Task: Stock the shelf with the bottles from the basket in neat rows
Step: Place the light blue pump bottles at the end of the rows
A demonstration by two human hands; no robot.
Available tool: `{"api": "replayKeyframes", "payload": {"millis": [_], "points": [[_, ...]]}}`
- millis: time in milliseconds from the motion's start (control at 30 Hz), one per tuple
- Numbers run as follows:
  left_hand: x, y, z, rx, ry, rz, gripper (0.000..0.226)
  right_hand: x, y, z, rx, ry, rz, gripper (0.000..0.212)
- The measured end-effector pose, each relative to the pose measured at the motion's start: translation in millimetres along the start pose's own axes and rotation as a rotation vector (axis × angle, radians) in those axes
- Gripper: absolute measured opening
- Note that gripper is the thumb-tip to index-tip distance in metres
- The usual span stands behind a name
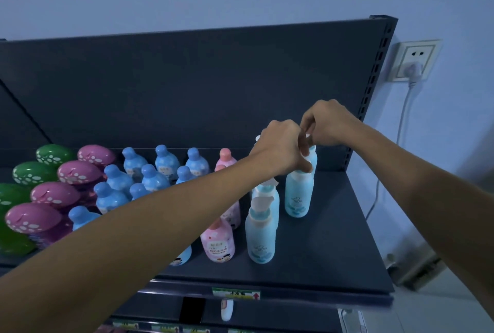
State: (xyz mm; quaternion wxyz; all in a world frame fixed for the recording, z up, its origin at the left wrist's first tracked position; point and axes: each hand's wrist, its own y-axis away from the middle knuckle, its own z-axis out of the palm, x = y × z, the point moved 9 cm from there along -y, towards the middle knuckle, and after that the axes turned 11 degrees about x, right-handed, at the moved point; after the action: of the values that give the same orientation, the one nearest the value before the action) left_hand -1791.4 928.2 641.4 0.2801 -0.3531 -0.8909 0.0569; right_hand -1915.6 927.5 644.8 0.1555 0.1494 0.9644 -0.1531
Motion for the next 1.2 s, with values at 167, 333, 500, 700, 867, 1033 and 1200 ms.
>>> {"api": "replayKeyframes", "payload": {"millis": [167,333,500,700,867,1033,1200], "points": [[-6.4,-7.6,4.4,0.021,0.010,-0.022,0.025,1.4,-9.0,6.2,-0.004,-0.013,0.006,0.020],[-10.0,-11.2,10.3,0.031,0.014,-0.053,0.036,-1.0,-13.3,11.4,-0.020,-0.028,-0.004,0.019],[-14.0,-13.7,12.0,0.036,0.023,-0.077,0.036,1.7,-14.6,13.3,-0.040,-0.050,0.016,0.019],[-18.7,-15.3,13.7,0.052,0.033,-0.090,0.034,5.8,-16.9,15.8,-0.038,-0.068,0.027,0.020],[-20.4,-15.9,16.7,0.050,0.052,-0.103,0.034,5.1,-20.3,18.8,-0.029,-0.086,0.027,0.022],[-19.4,-14.1,20.1,0.042,0.060,-0.082,0.031,6.0,-21.2,21.3,-0.028,-0.094,0.028,0.020],[-16.9,-11.9,20.2,0.056,0.062,-0.049,0.035,7.5,-19.0,24.1,-0.044,-0.094,0.045,0.020]]}}
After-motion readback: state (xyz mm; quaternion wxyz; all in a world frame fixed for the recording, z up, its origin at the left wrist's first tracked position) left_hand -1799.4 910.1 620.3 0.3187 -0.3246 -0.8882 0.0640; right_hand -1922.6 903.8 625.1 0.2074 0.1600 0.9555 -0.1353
